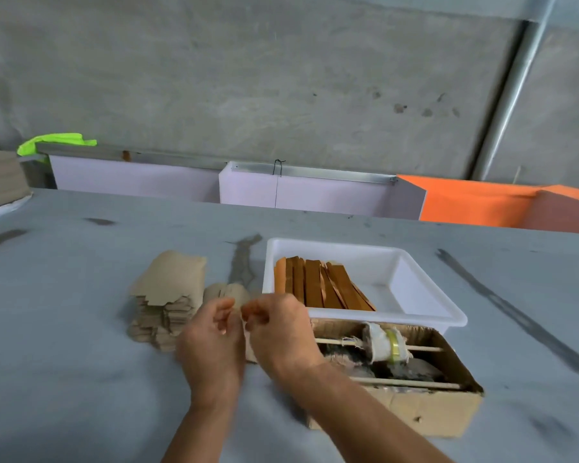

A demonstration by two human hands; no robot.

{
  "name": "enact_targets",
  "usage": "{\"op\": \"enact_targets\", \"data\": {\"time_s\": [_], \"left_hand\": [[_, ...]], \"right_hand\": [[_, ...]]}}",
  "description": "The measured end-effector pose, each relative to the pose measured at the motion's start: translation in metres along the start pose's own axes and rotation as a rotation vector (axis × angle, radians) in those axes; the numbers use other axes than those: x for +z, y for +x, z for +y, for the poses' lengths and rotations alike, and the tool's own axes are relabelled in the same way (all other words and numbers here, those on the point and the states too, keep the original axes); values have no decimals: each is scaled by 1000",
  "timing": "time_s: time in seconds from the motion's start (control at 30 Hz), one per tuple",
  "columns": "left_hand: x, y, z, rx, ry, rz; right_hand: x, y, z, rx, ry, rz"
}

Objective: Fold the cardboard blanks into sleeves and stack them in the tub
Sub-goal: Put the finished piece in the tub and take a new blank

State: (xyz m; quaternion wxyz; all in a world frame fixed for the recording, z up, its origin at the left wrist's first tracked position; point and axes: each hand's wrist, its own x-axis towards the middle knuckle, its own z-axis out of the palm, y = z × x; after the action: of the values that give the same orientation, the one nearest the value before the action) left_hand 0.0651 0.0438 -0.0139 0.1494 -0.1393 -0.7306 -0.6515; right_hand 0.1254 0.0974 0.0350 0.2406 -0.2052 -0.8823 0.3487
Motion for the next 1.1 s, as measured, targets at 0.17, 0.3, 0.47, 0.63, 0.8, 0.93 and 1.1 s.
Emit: {"op": "enact_targets", "data": {"time_s": [0.17, 0.3, 0.47, 0.63, 0.8, 0.93, 1.1], "left_hand": [[-18, 14, -9, -54, 38, 65], [-20, 16, -11, -99, 60, 54], [-16, 11, -12, -128, 54, 25], [-17, 14, -15, -136, 59, 28], [-18, 15, -18, -132, 70, 49], [-20, 17, -19, -117, 77, 97], [-19, 19, -12, -66, 15, 187]], "right_hand": [[47, -16, 10, 14, -221, -43], [76, -9, 27, -114, -616, -88], [97, -3, 32, -103, -804, -110], [100, -1, 32, -126, -891, -18], [92, -6, 28, -116, -810, 50], [86, -15, 23, -109, -741, 113], [67, -38, 12, -161, -631, 298]]}}
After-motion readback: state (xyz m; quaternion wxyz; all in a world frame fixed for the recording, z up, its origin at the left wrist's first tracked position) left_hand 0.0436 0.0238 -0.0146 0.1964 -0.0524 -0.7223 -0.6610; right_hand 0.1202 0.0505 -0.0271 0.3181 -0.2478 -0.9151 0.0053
